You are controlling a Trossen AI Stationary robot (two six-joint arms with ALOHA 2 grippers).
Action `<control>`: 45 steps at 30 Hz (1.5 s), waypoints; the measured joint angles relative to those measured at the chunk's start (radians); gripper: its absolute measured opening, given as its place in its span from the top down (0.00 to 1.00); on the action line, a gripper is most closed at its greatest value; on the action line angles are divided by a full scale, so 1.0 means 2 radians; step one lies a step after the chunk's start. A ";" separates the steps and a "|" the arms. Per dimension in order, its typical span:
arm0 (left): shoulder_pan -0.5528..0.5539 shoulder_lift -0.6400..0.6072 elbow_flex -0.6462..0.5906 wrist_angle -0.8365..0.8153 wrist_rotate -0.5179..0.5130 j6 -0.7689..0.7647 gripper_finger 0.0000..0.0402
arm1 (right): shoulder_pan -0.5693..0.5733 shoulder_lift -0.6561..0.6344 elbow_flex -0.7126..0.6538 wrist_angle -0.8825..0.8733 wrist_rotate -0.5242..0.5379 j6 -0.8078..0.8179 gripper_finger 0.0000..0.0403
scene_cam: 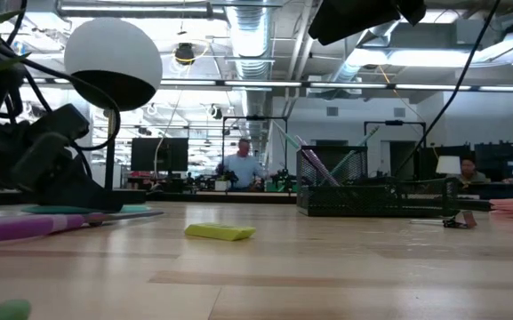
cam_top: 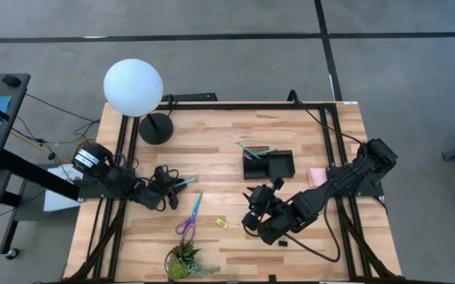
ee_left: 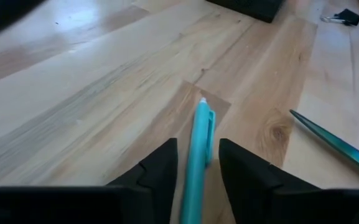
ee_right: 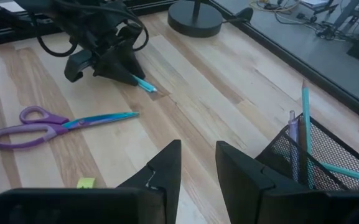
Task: Pick and place office supplies into organizer
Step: Put the blue pen into the black desk organizer
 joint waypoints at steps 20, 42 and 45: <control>0.028 0.016 0.021 0.154 0.059 0.077 0.96 | -0.001 0.000 0.000 0.004 0.015 0.000 0.77; 0.258 0.015 0.358 0.022 0.372 0.348 0.96 | 0.066 -0.065 0.000 -0.140 0.062 0.115 0.77; 0.269 0.015 0.420 -0.011 0.393 0.378 0.96 | 0.078 -0.062 0.000 -0.146 0.062 0.128 0.77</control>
